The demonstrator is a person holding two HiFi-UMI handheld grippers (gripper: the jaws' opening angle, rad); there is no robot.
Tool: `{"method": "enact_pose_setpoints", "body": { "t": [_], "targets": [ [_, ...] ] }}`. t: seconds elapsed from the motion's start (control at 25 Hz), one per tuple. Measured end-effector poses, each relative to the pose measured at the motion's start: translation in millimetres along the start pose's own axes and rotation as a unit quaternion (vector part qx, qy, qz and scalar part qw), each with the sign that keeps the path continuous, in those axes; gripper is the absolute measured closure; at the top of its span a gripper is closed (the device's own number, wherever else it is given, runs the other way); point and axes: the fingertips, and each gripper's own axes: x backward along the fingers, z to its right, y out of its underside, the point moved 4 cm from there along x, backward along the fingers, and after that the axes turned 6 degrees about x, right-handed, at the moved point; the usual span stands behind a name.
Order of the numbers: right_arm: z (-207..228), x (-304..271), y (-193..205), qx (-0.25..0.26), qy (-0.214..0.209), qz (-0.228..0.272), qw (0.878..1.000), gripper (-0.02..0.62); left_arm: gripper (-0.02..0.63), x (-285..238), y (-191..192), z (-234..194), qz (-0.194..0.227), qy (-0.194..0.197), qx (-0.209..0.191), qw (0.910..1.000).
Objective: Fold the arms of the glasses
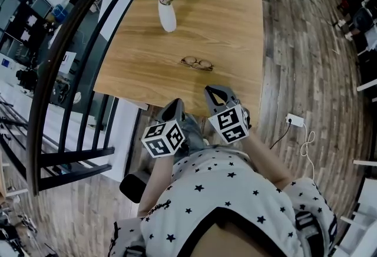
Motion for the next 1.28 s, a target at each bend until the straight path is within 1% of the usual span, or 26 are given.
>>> {"method": "enact_pose_setpoints", "body": {
  "t": [0.2,0.56,0.92,1.28],
  "targets": [
    [-17.1,15.2,-7.7,-0.018,-0.007,0.026,0.999,0.577,0.598,15.3,6.1,-0.1,0.002,0.006,-0.004,1.0],
    [-21.2,27.9,-0.7,-0.052,-0.011,0.053,0.997,0.578,0.598,19.2,17.4,2.6,-0.002,0.01,-0.012,0.9999],
    [-20.0,30.0,5.1,-0.087,-0.018,0.051,0.995,0.578,0.598,17.6,20.5,5.9,-0.003,0.013,-0.018,0.9997],
    [-21.2,30.1,5.6,-0.098,-0.021,0.054,0.994,0.58,0.598,17.7,22.2,7.1,-0.004,0.014,-0.018,0.9997]
  ]
}}
